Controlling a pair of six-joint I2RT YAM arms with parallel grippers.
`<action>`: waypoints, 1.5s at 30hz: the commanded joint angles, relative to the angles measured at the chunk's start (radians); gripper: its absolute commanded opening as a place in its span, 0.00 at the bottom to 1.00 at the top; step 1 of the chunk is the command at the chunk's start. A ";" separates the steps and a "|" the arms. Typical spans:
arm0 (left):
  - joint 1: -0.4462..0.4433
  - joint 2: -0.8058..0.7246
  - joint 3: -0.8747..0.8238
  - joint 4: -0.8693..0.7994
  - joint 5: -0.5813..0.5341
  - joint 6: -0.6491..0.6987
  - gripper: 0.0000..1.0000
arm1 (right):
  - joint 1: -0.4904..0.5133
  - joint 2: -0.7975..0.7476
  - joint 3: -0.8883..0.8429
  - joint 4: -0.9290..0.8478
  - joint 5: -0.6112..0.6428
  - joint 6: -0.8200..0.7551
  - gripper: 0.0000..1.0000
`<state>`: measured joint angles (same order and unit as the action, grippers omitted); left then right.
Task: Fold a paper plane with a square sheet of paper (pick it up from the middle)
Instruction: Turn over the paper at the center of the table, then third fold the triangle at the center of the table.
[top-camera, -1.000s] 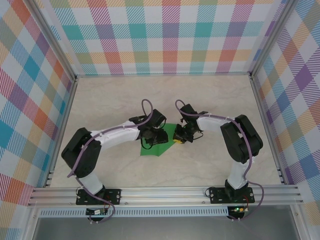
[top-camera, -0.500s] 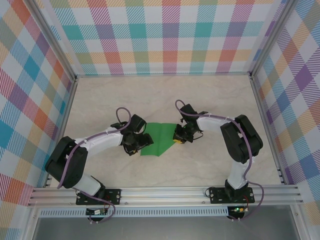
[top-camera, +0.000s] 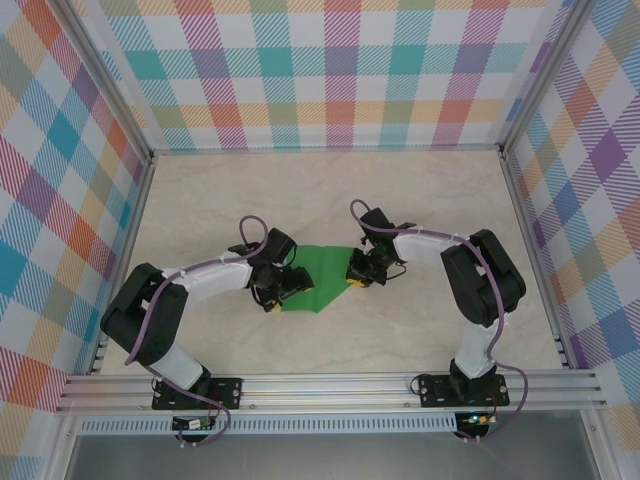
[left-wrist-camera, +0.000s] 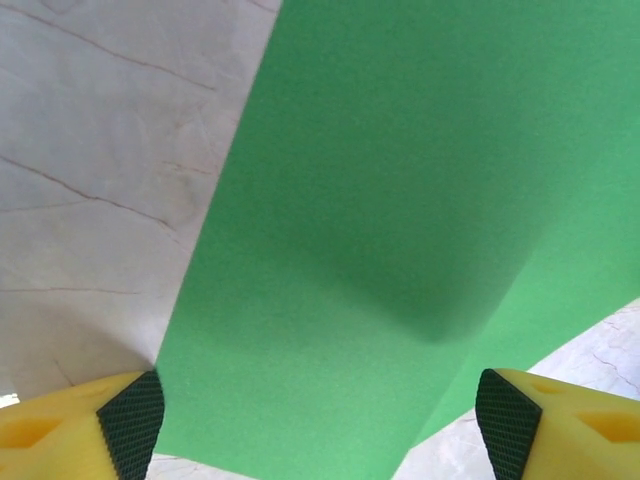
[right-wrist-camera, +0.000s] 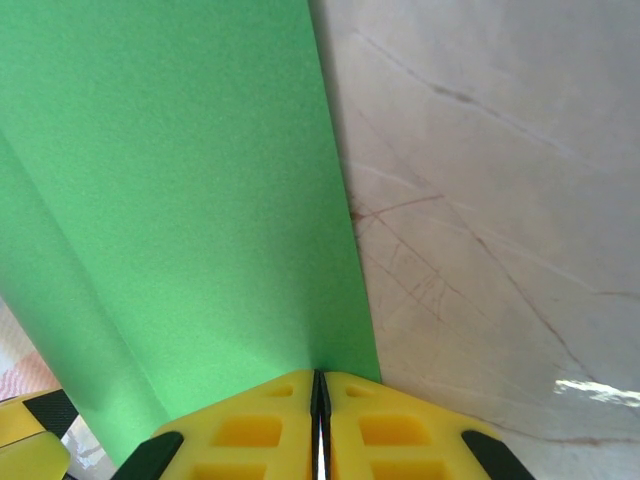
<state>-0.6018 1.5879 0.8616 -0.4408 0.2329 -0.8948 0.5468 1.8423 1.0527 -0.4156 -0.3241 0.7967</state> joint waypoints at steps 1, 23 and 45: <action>-0.012 0.037 0.030 0.019 0.028 0.026 0.86 | 0.001 0.022 -0.025 -0.022 0.034 -0.016 0.11; -0.069 0.028 0.095 0.268 0.183 0.089 0.70 | 0.001 0.015 -0.026 -0.022 0.039 -0.010 0.10; -0.070 0.047 0.039 0.455 0.255 0.072 0.59 | -0.051 -0.270 -0.194 0.167 -0.106 0.071 0.29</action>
<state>-0.6666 1.6142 0.9169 -0.0238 0.4709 -0.8257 0.5060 1.6318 0.9161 -0.3260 -0.3645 0.8307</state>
